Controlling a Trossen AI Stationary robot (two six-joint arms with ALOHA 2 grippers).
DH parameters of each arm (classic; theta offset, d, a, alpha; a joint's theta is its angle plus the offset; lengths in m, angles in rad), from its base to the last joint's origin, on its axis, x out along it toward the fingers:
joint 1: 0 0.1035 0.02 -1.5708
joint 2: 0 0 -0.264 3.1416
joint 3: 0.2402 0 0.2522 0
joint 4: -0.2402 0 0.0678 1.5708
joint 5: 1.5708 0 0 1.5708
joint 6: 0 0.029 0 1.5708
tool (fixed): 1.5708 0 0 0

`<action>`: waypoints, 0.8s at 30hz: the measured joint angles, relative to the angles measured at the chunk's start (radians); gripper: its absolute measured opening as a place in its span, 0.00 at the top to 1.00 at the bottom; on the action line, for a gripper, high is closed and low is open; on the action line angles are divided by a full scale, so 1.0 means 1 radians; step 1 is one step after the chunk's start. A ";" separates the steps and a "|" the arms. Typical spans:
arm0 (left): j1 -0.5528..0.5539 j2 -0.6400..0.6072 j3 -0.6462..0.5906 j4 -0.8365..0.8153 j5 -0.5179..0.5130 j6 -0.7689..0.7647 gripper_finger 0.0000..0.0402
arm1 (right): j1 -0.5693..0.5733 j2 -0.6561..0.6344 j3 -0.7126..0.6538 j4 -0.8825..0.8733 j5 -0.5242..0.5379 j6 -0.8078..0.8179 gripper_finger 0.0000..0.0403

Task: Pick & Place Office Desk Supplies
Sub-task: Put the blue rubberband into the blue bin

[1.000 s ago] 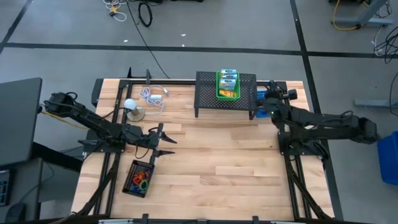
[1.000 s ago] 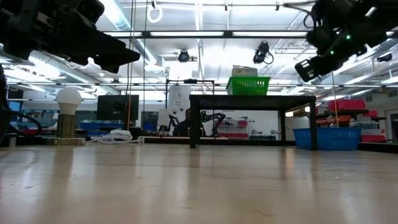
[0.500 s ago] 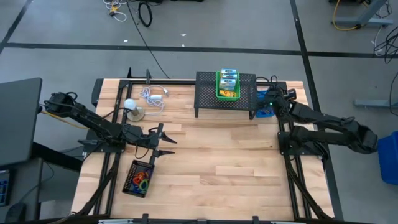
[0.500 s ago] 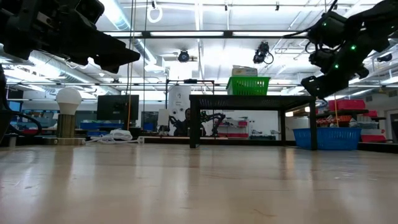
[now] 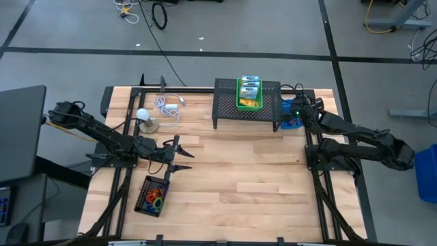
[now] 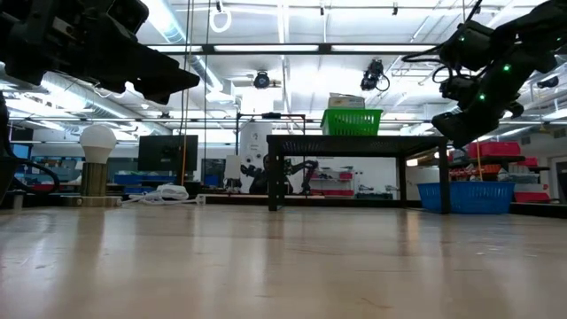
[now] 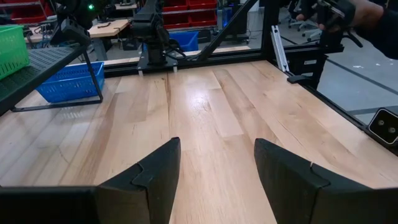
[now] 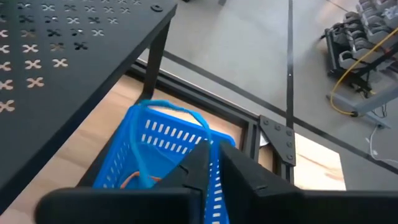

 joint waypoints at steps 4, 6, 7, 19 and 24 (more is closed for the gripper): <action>0.000 0.000 0.000 0.000 0.000 -0.001 0.47 | 0.000 0.000 0.000 0.004 0.002 0.015 0.82; 0.000 0.000 0.000 -0.002 0.000 -0.003 0.47 | 0.000 0.000 0.000 0.008 0.008 0.019 0.78; 0.000 0.000 0.000 -0.006 0.000 -0.004 0.47 | 0.000 0.000 0.000 0.011 0.009 0.018 0.76; 0.000 0.000 0.000 -0.015 0.000 -0.007 0.47 | 0.000 0.000 0.000 0.061 0.072 0.029 0.53; 0.000 0.000 0.000 -0.015 0.000 -0.007 0.47 | 0.000 0.000 0.000 0.066 0.076 0.029 0.47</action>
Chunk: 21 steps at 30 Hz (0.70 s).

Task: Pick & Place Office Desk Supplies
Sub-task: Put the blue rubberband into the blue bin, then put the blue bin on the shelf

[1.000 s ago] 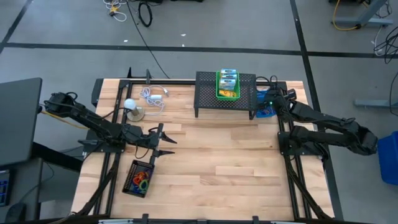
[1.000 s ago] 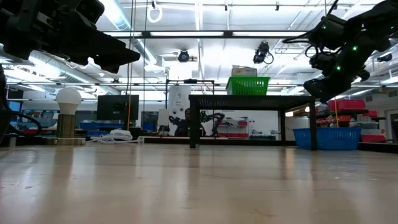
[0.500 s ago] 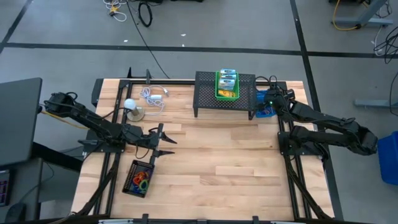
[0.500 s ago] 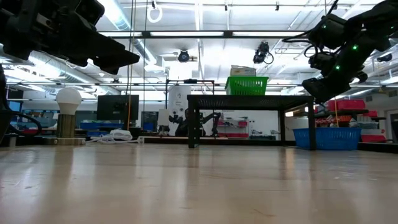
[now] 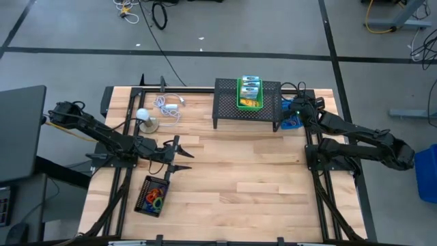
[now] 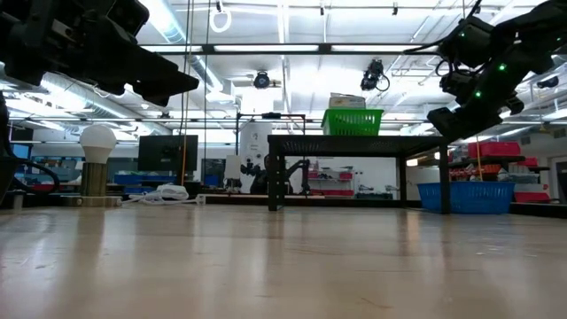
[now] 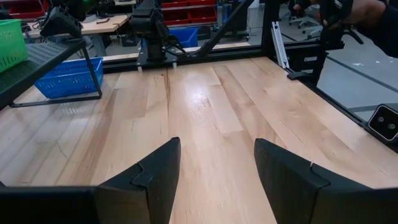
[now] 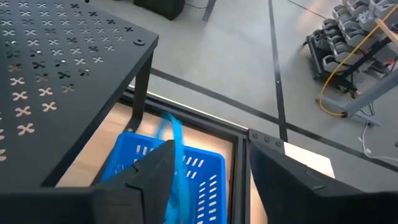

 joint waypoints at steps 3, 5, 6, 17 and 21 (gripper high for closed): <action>0.000 0.000 0.000 0.000 0.004 0.000 0.47 | 0.000 0.000 0.000 -0.001 0.023 0.000 0.45; 0.000 0.000 0.000 0.000 0.014 0.000 0.47 | 0.000 0.000 0.000 -0.008 0.031 0.002 0.44; 0.000 0.000 0.000 0.000 0.020 0.000 0.47 | 0.000 0.000 0.000 -0.012 0.030 0.015 0.44; 0.000 0.000 0.000 0.000 0.022 0.000 0.47 | 0.001 -0.007 0.003 -0.116 -0.110 0.054 0.44; 0.000 0.000 0.000 -0.002 0.022 -0.001 0.47 | 0.003 -0.027 0.031 -0.194 -0.108 0.083 0.44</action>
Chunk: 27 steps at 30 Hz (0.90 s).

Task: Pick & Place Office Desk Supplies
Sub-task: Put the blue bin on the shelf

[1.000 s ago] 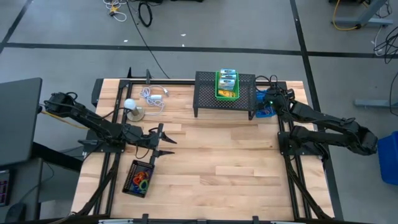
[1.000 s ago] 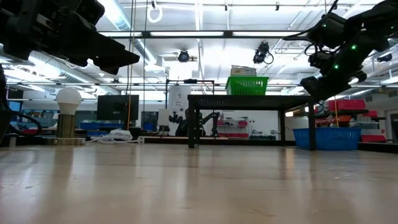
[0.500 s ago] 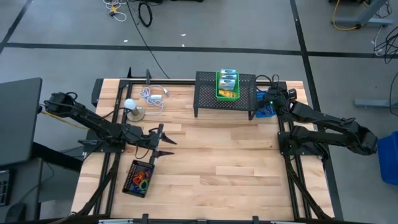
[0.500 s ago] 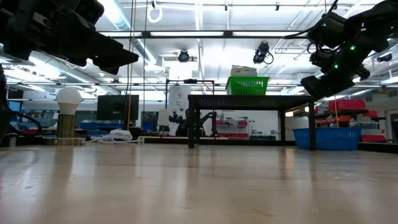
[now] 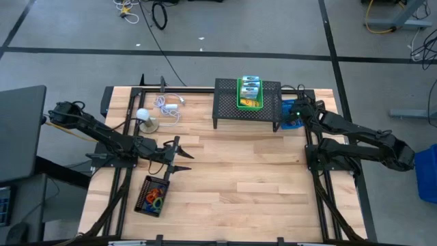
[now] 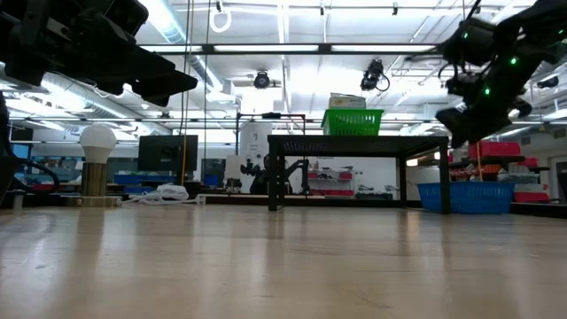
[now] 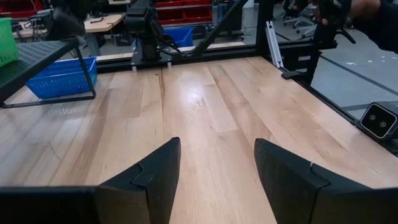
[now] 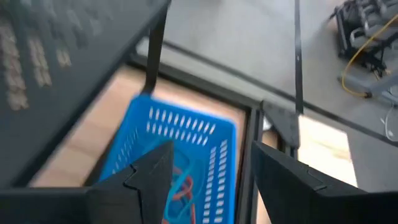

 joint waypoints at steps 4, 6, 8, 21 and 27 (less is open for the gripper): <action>-0.001 0.000 0.000 -0.005 0.000 -0.003 0.47 | 0.000 -0.040 0.061 -0.048 0.008 -0.016 0.44; -0.001 0.000 0.000 -0.005 0.000 -0.006 0.47 | 0.000 -0.050 0.107 -0.102 0.006 -0.016 0.44; -0.001 0.000 0.000 -0.005 0.003 -0.007 0.47 | -0.001 -0.054 0.154 -0.190 -0.021 -0.016 0.44; -0.001 0.000 0.000 -0.011 0.016 -0.002 0.47 | -0.008 0.044 0.404 -0.747 -0.364 -0.155 0.44; -0.001 0.000 0.000 -0.011 0.016 -0.001 0.47 | 0.017 0.123 0.352 -0.775 -0.486 -0.419 0.46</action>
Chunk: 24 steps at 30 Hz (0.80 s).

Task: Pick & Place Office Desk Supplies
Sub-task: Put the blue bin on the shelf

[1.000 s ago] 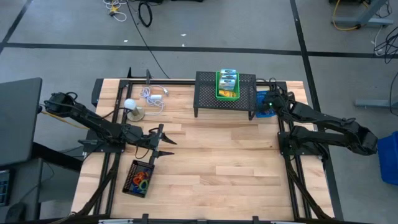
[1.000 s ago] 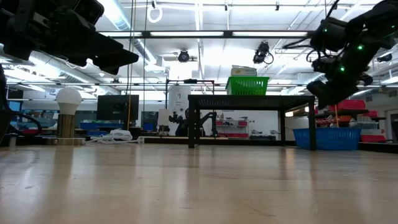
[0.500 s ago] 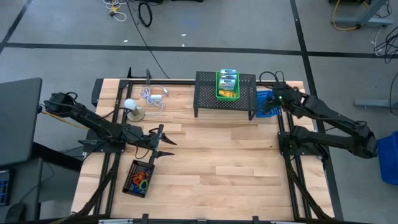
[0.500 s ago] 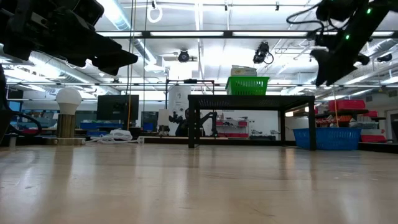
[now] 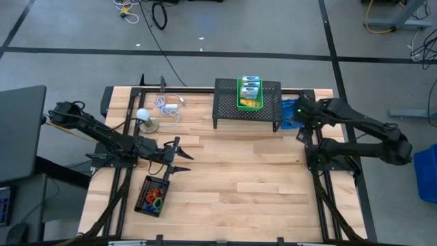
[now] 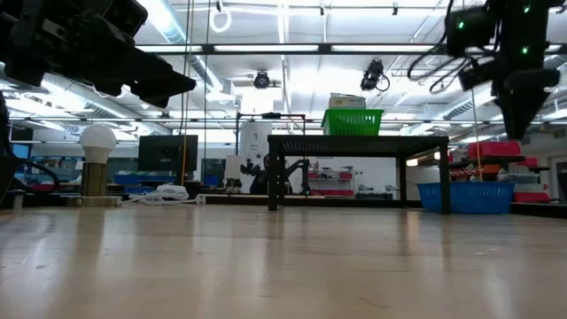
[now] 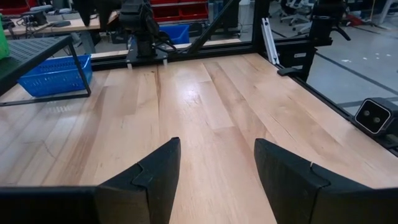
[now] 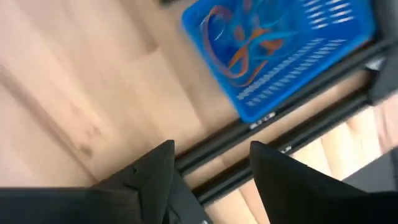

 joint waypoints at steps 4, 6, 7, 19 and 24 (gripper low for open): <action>0.000 0.000 0.000 0.000 0.000 -0.006 0.47 | 0.000 0.072 -0.062 0.032 -0.003 -0.110 0.50; 0.000 0.000 0.000 0.000 0.000 -0.006 0.47 | 0.000 0.096 -0.080 0.063 -0.005 -0.152 0.54; 0.000 0.000 0.000 -0.001 0.000 -0.005 0.47 | 0.000 0.102 -0.087 0.089 -0.012 -0.174 0.55; 0.000 0.000 0.000 -0.001 0.000 -0.002 0.47 | -0.006 0.113 -0.101 0.285 -0.054 -0.355 0.58; 0.000 0.000 0.000 -0.003 0.000 -0.002 0.47 | -0.033 0.125 -0.101 0.321 -0.054 -0.391 0.58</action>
